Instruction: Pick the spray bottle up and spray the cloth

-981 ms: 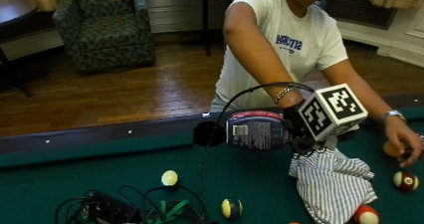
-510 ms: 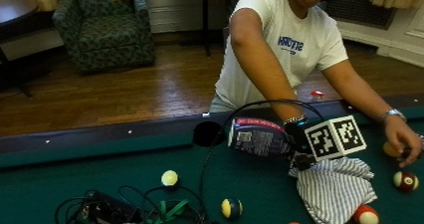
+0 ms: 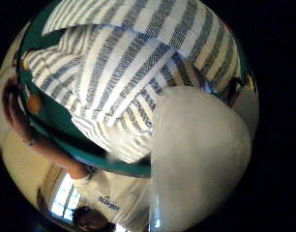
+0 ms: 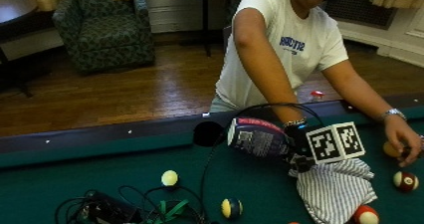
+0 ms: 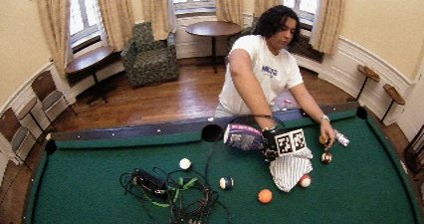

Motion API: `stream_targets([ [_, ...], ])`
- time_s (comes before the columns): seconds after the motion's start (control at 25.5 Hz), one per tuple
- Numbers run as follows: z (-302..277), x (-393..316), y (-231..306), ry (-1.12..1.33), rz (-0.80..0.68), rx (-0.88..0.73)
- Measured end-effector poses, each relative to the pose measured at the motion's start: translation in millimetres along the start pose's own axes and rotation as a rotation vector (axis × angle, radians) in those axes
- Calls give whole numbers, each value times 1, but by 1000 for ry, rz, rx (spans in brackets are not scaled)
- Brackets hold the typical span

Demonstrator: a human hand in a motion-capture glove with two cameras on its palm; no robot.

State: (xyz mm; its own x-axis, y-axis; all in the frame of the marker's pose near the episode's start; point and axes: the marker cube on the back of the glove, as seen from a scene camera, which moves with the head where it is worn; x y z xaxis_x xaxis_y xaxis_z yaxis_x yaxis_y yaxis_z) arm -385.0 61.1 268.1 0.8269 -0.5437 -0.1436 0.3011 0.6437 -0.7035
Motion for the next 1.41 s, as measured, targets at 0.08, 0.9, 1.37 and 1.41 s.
stream_targets([
  [0.08,-11,1,3,-19,3,21],
  [0.9,-176,-32,48,-690,-168,452],
  [1.37,-227,-82,13,-1051,-261,809],
  [1.41,-229,-86,7,-1067,-259,839],
])
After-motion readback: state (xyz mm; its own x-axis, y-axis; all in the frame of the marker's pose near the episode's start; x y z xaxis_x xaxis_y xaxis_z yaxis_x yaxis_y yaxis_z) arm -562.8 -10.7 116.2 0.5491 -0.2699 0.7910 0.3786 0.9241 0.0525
